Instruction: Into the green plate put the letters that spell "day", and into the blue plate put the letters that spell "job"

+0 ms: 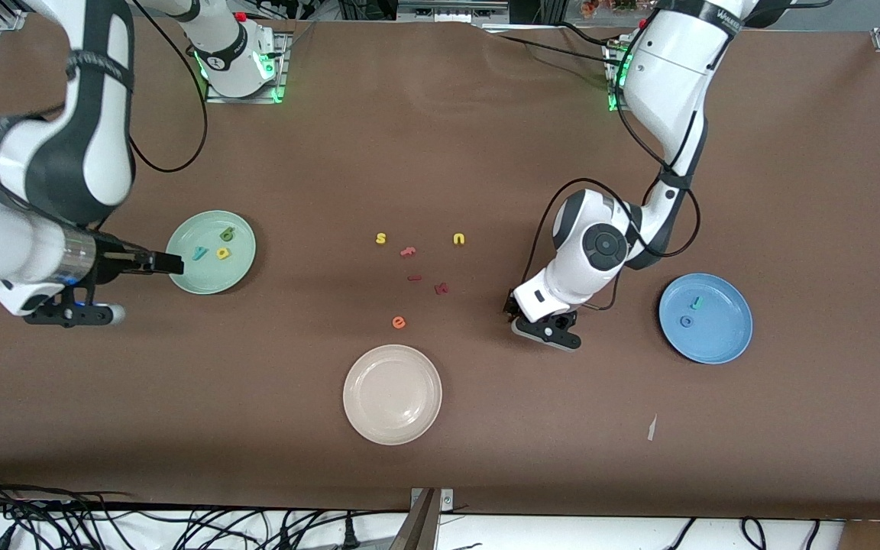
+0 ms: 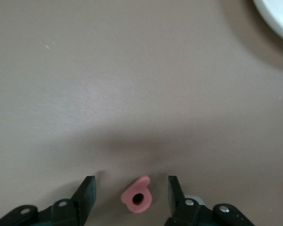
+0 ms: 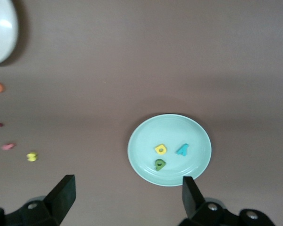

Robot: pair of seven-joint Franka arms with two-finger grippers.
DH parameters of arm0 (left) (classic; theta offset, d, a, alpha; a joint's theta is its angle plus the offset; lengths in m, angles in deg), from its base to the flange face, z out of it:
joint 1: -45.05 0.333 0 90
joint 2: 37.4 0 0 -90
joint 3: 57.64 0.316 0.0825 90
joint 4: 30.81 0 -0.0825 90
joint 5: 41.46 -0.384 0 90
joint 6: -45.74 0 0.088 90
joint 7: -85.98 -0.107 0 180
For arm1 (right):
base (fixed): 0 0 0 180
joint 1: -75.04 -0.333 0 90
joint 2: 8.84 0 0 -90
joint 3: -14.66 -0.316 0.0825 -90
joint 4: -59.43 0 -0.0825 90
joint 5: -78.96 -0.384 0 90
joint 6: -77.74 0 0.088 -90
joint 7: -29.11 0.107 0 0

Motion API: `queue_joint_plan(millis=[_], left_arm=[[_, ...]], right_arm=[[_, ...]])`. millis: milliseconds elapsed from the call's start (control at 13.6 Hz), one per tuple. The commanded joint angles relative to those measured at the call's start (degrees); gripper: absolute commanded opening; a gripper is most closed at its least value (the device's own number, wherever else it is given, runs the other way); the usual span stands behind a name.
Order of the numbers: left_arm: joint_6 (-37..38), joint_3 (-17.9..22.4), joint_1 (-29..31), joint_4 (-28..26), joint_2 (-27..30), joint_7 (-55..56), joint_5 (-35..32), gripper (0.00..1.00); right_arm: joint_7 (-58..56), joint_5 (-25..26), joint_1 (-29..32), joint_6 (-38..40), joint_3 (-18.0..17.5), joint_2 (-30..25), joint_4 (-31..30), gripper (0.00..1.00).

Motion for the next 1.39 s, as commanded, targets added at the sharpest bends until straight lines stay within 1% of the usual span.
queue_joint_plan(millis=[0,73,220,294,367,440,587,661,734,807,881,954,1028,1101,1321], left_arm=[[-0.35,1.21,-1.3,0.83,-0.99,-0.03,1.45,0.7],[-0.35,1.21,-1.3,0.57,-0.99,-0.03,1.45,0.71],[-0.35,1.21,-1.3,-0.05,-0.99,-0.03,1.45,0.72],[-0.35,1.21,-1.3,-0.23,-0.99,-0.03,1.45,0.72],[-0.35,1.21,-1.3,-0.23,-0.99,-0.03,1.45,0.72],[-0.35,1.21,-1.38,-0.23,-0.99,-0.03,1.45,0.72],[-0.35,1.21,-1.47,-1.01,-0.99,-0.03,1.45,0.72],[-0.35,1.21,-1.56,-1.02,-0.99,-0.11,1.45,0.71],[-0.35,1.21,-1.56,-1.02,-0.99,-0.11,1.45,0.69],[-0.35,1.21,-1.56,-1.11,-0.99,-0.11,1.45,0.65],[-0.35,1.21,-1.56,-1.11,-1.08,-0.2,1.37,0.58],[-0.35,1.29,-1.56,-1.11,-1.08,-0.2,1.28,0.56],[-0.35,1.47,-1.56,-1.11,-1.08,-0.2,1.19,0.53],[-0.35,1.47,-1.56,-1.11,-1.08,-0.29,1.19,0.53],[-0.35,1.56,-1.56,-1.19,-1.08,-0.29,1.1,0.47]], right_arm=[[-0.54,5.89,1.66,1.17,-4.24,-5.69,-0.16,1.0],[-0.28,10.36,4.29,1.78,-8.79,-8.41,-0.59,1.0],[1.21,18.71,13.05,1.88,-22.04,-13.43,-4.79,1.0],[2.61,22.85,17.02,0.57,-27.77,-15.62,-6.9,1.0],[4.71,24.98,20.36,-0.49,-32.26,-17.73,-9.45,1.0],[7.52,25.43,23.62,-3.46,-36.05,-19.93,-12.78,1.0],[11.92,25.87,31.6,-13.03,-44.65,-24.85,-20.16,1.0],[12.03,26.23,34.95,-14.38,-47.74,-26.01,-21.24,1.0],[11.16,25.45,36.73,-14.21,-48.38,-26.71,-20.03,1.0],[11.24,25.61,36.92,-13.69,-48.39,-27.5,-18.45,1.0],[10.89,25.35,37.7,-12.29,-48.3,-27.95,-16.7,1.0],[10.97,25.0,39.89,-10.63,-48.48,-28.82,-16.24,1.0],[10.97,24.48,40.78,-9.13,-48.65,-29.0,-16.5,1.0],[10.89,24.47,41.05,-7.38,-48.65,-28.92,-16.42,1.0],[11.06,24.38,41.84,-6.92,-48.74,-28.66,-16.59,1.0]])
